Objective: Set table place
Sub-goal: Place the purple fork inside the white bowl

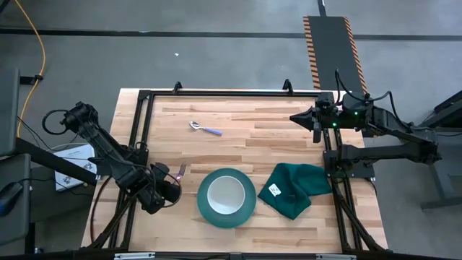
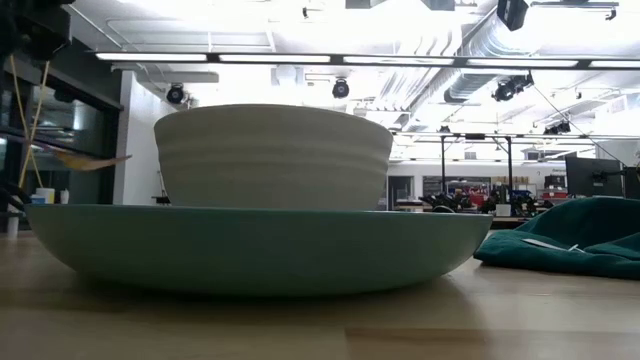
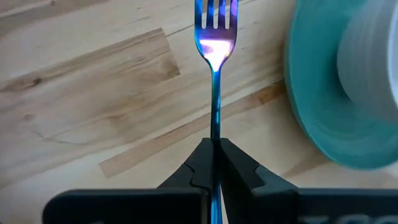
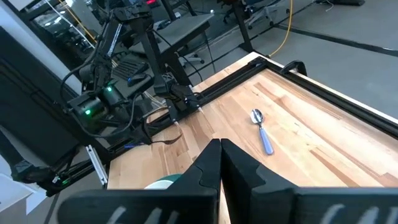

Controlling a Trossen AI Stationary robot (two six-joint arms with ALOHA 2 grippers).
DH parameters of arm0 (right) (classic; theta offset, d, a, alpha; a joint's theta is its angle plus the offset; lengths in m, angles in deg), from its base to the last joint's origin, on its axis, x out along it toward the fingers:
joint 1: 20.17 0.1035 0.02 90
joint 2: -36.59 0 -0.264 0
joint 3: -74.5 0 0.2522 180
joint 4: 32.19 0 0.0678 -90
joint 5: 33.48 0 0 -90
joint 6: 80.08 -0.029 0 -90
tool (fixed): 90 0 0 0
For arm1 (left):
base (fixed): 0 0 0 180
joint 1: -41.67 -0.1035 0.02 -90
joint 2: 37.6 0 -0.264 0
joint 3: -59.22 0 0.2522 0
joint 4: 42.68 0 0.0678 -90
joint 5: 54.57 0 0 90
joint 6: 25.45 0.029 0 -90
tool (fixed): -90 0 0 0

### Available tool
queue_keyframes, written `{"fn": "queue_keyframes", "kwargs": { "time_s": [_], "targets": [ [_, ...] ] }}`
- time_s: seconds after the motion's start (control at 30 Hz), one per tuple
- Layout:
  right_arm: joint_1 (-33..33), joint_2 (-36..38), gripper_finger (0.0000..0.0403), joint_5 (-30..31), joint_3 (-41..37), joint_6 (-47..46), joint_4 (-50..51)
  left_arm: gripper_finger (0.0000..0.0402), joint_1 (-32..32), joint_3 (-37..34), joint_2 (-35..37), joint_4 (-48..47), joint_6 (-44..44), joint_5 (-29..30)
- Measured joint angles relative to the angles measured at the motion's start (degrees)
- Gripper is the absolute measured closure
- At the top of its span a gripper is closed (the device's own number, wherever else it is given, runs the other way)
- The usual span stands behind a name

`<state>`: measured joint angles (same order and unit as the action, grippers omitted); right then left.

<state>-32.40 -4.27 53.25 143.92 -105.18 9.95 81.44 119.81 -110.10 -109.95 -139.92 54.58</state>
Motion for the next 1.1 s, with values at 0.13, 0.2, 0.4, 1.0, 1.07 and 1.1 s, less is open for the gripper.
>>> {"fn": "queue_keyframes", "kwargs": {
  "time_s": [0.13, 0.2, 0.4, 1.0, 1.07, 1.1],
  "targets": [
    [0.01, 0.0, 0.0403, 0.0, 0.0, 0.43, 0.02, 0.0394, 0.0, 0.0, -1.37, 0.84, -2.86, 1.22],
    [0.01, 0.0, 0.0403, -0.02, 0.0, 0.74, 0.01, 0.0394, 0.0, 0.0, -1.89, 1.41, -3.89, 1.92],
    [0.0, 0.02, 0.0403, -0.29, 0.0, 1.61, 0.04, 0.0394, 0.0, 0.0, -2.45, 1.55, -7.46, 2.96],
    [0.0, 0.0, 0.0403, -1.53, 0.0, 4.06, 0.15, 0.0394, -0.05, 0.0, -8.01, 6.21, -13.45, 0.03],
    [0.0, 0.0, 0.0403, -1.54, 0.0, 4.42, 0.18, 0.0394, -0.32, 0.0, -8.05, 6.22, -13.51, -0.58],
    [0.0, 0.01, 0.0403, -1.58, 0.0, 4.53, 0.18, 0.0394, -0.79, 0.0, -8.05, 6.55, -13.47, -0.65]
  ]
}}
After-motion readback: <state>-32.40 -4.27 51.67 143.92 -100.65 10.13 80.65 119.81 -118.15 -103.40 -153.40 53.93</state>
